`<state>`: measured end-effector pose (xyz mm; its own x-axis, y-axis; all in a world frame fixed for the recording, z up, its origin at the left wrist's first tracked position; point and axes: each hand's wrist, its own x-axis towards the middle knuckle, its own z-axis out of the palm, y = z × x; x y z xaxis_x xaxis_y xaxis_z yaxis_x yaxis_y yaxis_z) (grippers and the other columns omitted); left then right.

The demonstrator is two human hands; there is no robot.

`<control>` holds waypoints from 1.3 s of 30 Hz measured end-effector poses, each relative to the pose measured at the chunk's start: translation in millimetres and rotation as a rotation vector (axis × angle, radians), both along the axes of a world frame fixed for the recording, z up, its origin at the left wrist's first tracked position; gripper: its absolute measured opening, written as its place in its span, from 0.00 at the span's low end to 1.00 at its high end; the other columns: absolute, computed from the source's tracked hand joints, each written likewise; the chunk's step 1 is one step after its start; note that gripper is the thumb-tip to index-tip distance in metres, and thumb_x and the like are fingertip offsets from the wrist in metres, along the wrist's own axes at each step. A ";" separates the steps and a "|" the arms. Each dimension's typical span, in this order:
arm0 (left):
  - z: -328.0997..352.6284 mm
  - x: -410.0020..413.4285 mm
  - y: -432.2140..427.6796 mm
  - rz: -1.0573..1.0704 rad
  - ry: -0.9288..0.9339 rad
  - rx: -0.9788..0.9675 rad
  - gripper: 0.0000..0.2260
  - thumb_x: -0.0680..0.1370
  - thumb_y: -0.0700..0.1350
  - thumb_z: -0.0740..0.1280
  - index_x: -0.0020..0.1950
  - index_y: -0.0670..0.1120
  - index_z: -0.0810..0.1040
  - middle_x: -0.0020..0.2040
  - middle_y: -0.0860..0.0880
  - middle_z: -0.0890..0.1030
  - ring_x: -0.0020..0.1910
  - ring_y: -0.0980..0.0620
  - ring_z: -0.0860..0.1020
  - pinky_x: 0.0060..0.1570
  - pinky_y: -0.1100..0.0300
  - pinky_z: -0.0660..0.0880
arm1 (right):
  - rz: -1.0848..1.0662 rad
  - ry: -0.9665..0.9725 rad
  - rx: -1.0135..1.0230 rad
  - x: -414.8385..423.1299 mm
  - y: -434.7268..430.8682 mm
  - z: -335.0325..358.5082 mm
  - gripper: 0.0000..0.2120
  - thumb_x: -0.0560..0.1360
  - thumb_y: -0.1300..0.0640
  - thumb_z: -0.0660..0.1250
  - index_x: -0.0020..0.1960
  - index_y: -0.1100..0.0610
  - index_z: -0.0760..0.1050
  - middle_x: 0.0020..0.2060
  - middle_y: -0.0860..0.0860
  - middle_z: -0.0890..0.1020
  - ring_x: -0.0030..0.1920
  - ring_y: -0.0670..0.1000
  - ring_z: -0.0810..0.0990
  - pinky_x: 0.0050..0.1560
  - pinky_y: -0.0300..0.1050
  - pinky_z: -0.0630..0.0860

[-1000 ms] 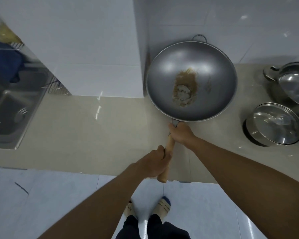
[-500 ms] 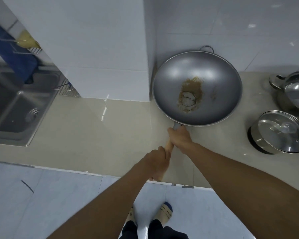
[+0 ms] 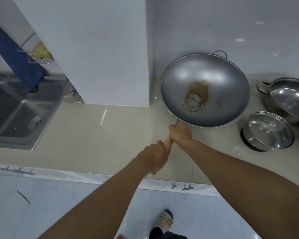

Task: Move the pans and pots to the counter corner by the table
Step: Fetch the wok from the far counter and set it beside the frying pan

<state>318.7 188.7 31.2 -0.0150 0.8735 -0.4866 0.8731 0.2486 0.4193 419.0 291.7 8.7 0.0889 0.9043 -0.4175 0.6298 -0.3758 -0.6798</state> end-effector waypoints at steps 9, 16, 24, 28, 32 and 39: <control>33.3 -21.6 -47.6 -0.168 -0.092 0.102 0.19 0.83 0.57 0.50 0.49 0.43 0.68 0.39 0.43 0.77 0.33 0.46 0.75 0.38 0.51 0.74 | -0.038 -0.056 0.094 -6.0 -55.0 46.9 0.14 0.78 0.53 0.61 0.59 0.60 0.75 0.54 0.58 0.81 0.51 0.59 0.79 0.49 0.47 0.74; 53.0 -73.7 -128.7 -0.276 -0.051 0.137 0.17 0.84 0.56 0.47 0.42 0.47 0.62 0.32 0.47 0.71 0.27 0.49 0.70 0.27 0.57 0.65 | -0.026 -0.041 0.109 -50.1 -138.5 70.9 0.16 0.79 0.53 0.60 0.63 0.59 0.72 0.54 0.56 0.80 0.51 0.58 0.80 0.53 0.52 0.79; 67.8 -144.7 -222.9 -0.284 0.029 0.124 0.07 0.83 0.44 0.55 0.56 0.41 0.66 0.42 0.41 0.74 0.33 0.45 0.73 0.31 0.56 0.69 | 0.061 -0.007 0.086 -124.4 -223.0 84.2 0.11 0.79 0.52 0.60 0.52 0.60 0.73 0.45 0.55 0.80 0.47 0.58 0.81 0.46 0.50 0.77; 76.0 -181.6 -264.8 -0.214 0.073 0.120 0.10 0.81 0.41 0.57 0.61 0.38 0.66 0.45 0.40 0.75 0.35 0.43 0.74 0.34 0.53 0.72 | 0.155 0.008 0.066 -173.3 -254.4 88.7 0.11 0.79 0.52 0.60 0.50 0.59 0.73 0.43 0.55 0.80 0.44 0.58 0.81 0.40 0.48 0.75; 81.9 -215.1 -302.9 -0.129 0.138 0.111 0.12 0.78 0.36 0.63 0.59 0.40 0.65 0.43 0.41 0.73 0.36 0.42 0.76 0.32 0.54 0.73 | 0.276 0.002 0.063 -222.1 -280.2 92.9 0.11 0.79 0.51 0.60 0.49 0.59 0.73 0.41 0.54 0.79 0.40 0.56 0.79 0.31 0.43 0.68; 86.4 -272.3 -352.4 0.006 0.170 0.125 0.28 0.68 0.30 0.70 0.64 0.40 0.62 0.45 0.41 0.71 0.32 0.48 0.70 0.29 0.55 0.70 | 0.486 0.000 0.092 -305.4 -317.8 103.3 0.11 0.78 0.52 0.61 0.44 0.59 0.73 0.38 0.54 0.78 0.38 0.56 0.79 0.30 0.43 0.69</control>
